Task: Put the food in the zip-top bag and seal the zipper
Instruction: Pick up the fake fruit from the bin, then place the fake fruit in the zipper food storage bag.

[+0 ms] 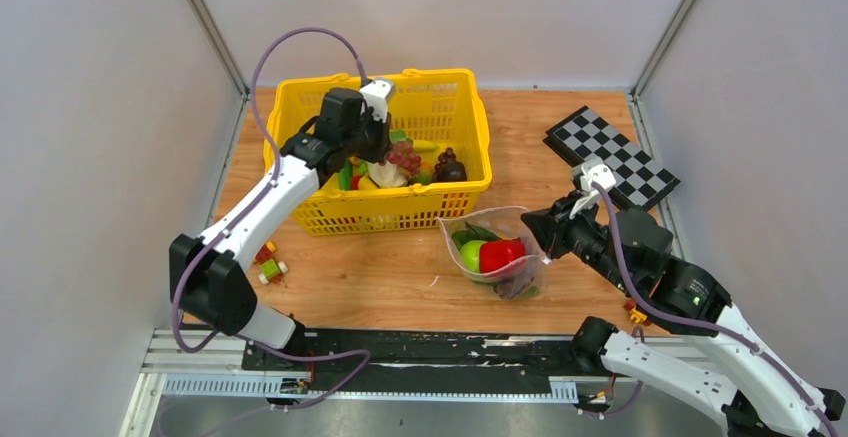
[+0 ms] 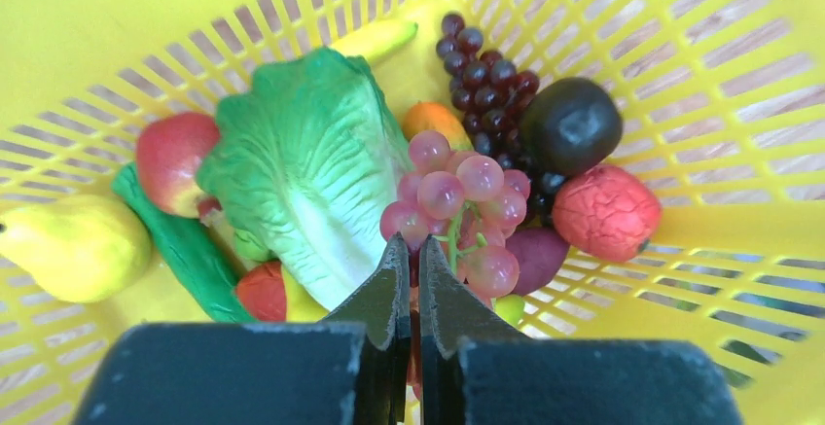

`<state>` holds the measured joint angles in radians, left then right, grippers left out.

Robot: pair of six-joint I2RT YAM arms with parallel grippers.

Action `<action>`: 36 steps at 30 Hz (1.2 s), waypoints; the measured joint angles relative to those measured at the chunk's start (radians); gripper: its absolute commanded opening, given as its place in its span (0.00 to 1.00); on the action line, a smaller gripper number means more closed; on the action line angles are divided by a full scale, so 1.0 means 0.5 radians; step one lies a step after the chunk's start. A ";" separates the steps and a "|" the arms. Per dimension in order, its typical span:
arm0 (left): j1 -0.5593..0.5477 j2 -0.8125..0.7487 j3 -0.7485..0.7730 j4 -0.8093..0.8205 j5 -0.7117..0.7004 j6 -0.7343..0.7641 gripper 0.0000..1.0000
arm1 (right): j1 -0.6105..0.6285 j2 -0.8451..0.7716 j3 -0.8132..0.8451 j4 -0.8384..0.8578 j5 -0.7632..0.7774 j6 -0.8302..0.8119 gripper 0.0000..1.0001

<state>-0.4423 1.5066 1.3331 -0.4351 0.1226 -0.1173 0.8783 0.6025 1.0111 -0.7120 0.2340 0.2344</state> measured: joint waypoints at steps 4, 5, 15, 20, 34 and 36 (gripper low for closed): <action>0.000 -0.169 0.011 -0.005 -0.009 0.001 0.00 | 0.000 0.014 0.000 0.011 0.000 0.000 0.09; 0.000 -0.201 0.015 -0.008 -0.013 0.001 0.00 | 0.000 0.018 0.000 0.014 -0.001 0.000 0.09; 0.002 -0.468 0.036 -0.041 0.044 -0.059 0.00 | 0.000 0.034 -0.002 0.037 -0.001 0.009 0.09; 0.006 -0.729 0.098 -0.020 0.253 -0.149 0.00 | 0.000 0.053 -0.035 0.092 0.000 0.043 0.08; -0.314 -0.944 0.137 0.117 1.064 -0.296 0.00 | 0.000 0.085 -0.065 0.209 0.120 0.157 0.08; -0.414 -0.939 0.133 0.135 1.085 -0.294 0.00 | 0.000 0.072 -0.065 0.209 0.132 0.163 0.08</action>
<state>-0.6495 1.0370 1.3994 -0.3676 0.6651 -0.2642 0.8783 0.6384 0.9787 -0.6075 0.3000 0.3161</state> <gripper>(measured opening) 0.018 0.080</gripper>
